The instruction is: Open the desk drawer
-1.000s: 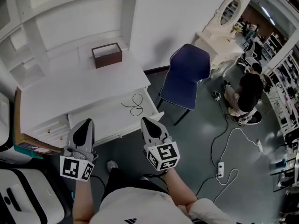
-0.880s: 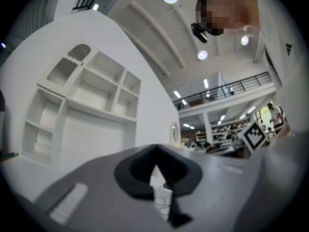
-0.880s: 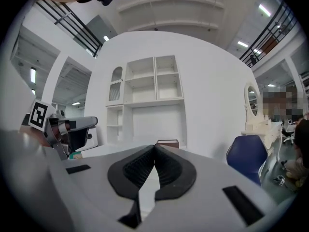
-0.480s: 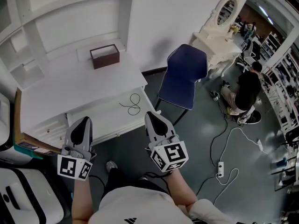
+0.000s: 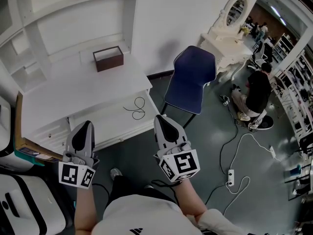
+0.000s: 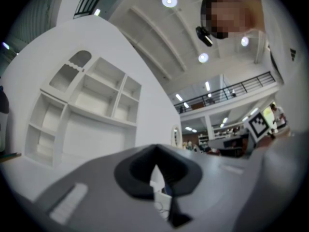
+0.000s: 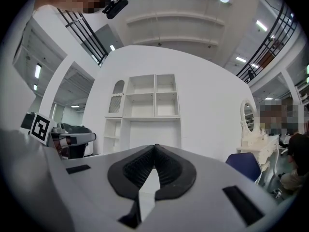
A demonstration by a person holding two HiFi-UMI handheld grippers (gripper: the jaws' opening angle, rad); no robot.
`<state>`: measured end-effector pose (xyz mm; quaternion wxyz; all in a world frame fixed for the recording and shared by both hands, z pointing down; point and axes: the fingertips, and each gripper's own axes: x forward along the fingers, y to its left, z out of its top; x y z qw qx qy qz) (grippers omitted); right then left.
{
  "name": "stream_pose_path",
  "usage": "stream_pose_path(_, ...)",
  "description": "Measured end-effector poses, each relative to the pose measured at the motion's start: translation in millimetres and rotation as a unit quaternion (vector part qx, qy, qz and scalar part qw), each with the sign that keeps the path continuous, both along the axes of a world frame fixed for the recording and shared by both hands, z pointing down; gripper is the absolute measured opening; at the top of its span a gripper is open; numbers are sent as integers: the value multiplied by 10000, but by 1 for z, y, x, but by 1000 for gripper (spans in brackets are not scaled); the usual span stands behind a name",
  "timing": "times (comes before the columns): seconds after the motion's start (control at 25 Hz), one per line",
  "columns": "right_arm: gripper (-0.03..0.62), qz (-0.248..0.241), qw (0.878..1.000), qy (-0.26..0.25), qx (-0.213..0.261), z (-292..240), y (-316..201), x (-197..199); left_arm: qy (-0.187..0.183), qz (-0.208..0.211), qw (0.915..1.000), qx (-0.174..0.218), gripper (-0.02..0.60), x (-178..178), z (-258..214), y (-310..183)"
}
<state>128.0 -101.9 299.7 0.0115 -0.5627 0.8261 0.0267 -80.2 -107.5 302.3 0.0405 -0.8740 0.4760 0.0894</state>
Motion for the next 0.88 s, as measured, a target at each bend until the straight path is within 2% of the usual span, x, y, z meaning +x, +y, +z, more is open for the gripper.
stream_pose_path(0.48, 2, 6, 10000, -52, 32, -3, 2, 10, 13, -345, 9994, 100, 6, 1, -7, 0)
stream_pose_path(0.88, 0, -74, 9999, -84, 77, -5, 0, 12, 20, -386, 9992, 87, 5, 4, -6, 1)
